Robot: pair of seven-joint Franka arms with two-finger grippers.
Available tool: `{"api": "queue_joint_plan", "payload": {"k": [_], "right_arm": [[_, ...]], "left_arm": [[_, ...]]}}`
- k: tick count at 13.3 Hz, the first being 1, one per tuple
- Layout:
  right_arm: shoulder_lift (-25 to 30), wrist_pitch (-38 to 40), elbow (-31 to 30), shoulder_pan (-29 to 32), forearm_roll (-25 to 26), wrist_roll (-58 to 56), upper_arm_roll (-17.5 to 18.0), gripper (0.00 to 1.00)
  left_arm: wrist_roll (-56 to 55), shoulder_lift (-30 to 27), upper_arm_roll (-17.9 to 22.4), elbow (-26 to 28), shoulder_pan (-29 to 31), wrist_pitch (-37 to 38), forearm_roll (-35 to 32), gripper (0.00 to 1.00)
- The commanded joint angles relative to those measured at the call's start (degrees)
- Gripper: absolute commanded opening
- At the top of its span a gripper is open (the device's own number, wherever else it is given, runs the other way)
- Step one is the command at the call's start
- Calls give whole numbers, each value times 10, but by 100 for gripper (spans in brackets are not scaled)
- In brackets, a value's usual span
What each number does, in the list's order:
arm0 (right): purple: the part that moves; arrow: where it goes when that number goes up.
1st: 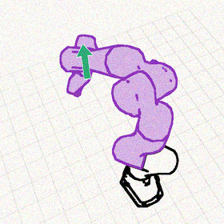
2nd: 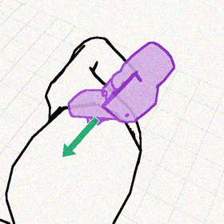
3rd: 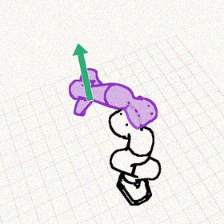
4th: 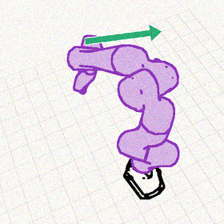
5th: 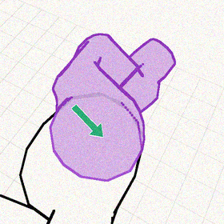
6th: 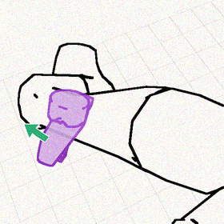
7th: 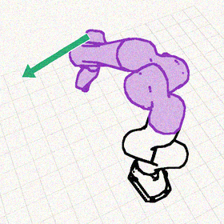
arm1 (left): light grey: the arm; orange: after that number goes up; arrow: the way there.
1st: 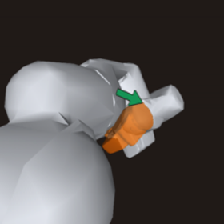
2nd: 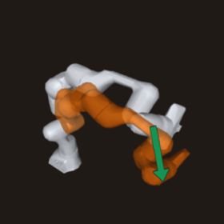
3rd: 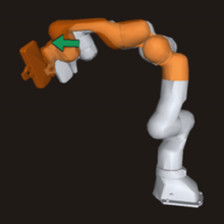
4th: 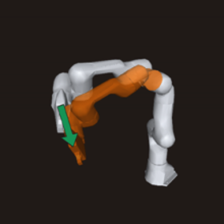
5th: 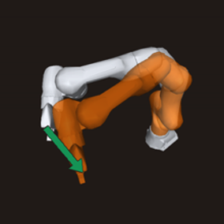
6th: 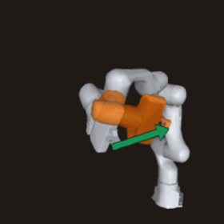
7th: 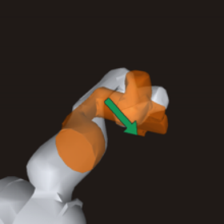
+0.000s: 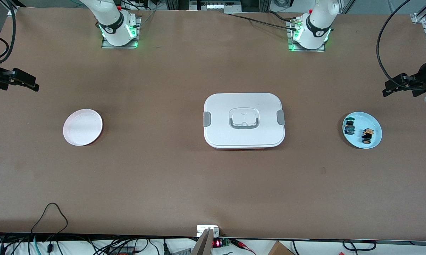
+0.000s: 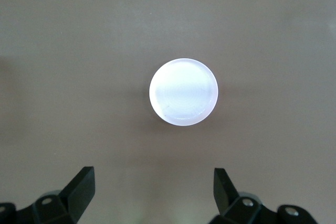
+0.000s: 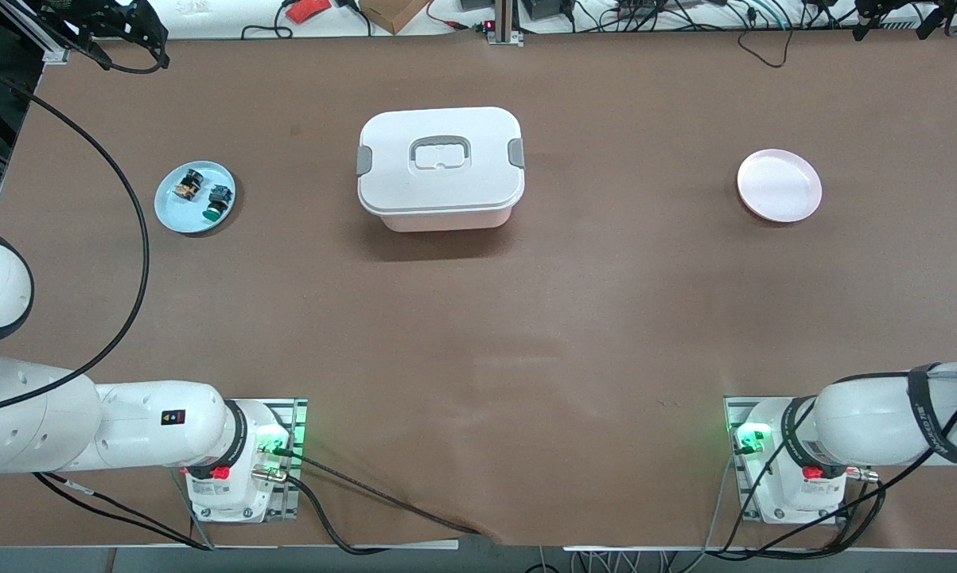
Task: Transfer orange switch to right arm and place
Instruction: 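Lower the left gripper toward the orange-topped switch on the blue dish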
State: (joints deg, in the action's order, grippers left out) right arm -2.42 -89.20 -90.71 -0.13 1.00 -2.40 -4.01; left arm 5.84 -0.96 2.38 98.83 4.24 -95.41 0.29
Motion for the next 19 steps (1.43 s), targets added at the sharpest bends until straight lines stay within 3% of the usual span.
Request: {"api": "queue_joint_plan", "payload": {"k": [1,10,19], "right_arm": [[3,3,8,-4,-1,5,1,100],[5,10,8,-4,-2,4,0,100],[5,9,8,-5,-1,1,1,100]], "left_arm": [[2,8,0,-18,1,33,-9,100],[24,34,0,-38,10,44,-9,100],[479,121,0,-38,45,44,-20,100]]}}
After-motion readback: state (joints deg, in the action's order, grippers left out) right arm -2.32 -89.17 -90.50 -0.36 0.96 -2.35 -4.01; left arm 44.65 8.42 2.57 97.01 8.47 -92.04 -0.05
